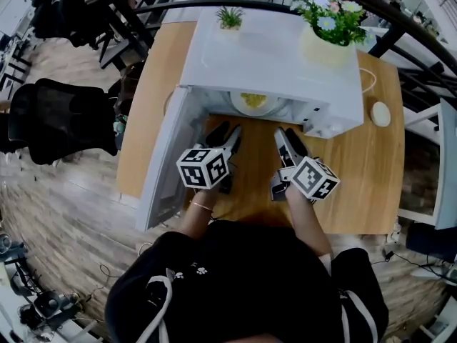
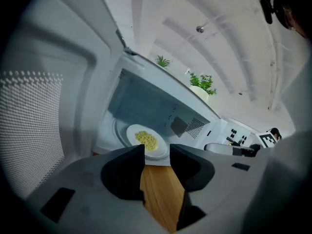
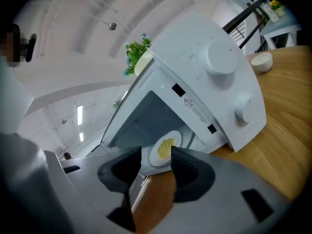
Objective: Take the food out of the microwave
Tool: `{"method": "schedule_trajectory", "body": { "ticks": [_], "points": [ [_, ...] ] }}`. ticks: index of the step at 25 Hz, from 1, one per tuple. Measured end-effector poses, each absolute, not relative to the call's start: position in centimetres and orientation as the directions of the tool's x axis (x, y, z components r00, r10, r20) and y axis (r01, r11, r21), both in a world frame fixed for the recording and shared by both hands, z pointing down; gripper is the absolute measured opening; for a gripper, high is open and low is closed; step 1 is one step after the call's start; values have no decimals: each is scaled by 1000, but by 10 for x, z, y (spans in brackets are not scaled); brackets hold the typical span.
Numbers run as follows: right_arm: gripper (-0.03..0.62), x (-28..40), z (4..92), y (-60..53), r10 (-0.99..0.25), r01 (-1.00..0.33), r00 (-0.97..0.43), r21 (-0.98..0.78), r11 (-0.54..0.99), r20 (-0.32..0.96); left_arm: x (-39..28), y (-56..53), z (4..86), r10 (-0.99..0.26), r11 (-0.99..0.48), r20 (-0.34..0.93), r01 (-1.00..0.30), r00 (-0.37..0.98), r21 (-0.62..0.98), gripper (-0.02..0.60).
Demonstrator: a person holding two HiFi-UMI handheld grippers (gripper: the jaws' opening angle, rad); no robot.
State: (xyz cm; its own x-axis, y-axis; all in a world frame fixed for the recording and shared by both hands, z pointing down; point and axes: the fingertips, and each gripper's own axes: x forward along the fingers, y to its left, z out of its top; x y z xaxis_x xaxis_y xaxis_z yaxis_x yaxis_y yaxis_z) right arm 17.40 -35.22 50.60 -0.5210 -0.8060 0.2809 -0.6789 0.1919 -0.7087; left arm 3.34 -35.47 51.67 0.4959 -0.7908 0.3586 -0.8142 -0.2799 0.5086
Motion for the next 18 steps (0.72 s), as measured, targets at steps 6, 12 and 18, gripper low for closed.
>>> {"method": "schedule_trajectory", "body": {
  "ticks": [6,12,18],
  "points": [
    [183,167,539,-382,-818,-675,-446,-736,41,363,29,-388,550,-777,-188,400,-787,485,588,149],
    [207,158,575,-397,-812,-617,-391,-778,-118,434,29,-406,581,-762,-87,432,-737,483,671,150],
    [238,145,586,-411,-811,-560,-378,-808,-183,446,29,-414,588,-767,-14,420,-668,485,744,166]
  ]
}}
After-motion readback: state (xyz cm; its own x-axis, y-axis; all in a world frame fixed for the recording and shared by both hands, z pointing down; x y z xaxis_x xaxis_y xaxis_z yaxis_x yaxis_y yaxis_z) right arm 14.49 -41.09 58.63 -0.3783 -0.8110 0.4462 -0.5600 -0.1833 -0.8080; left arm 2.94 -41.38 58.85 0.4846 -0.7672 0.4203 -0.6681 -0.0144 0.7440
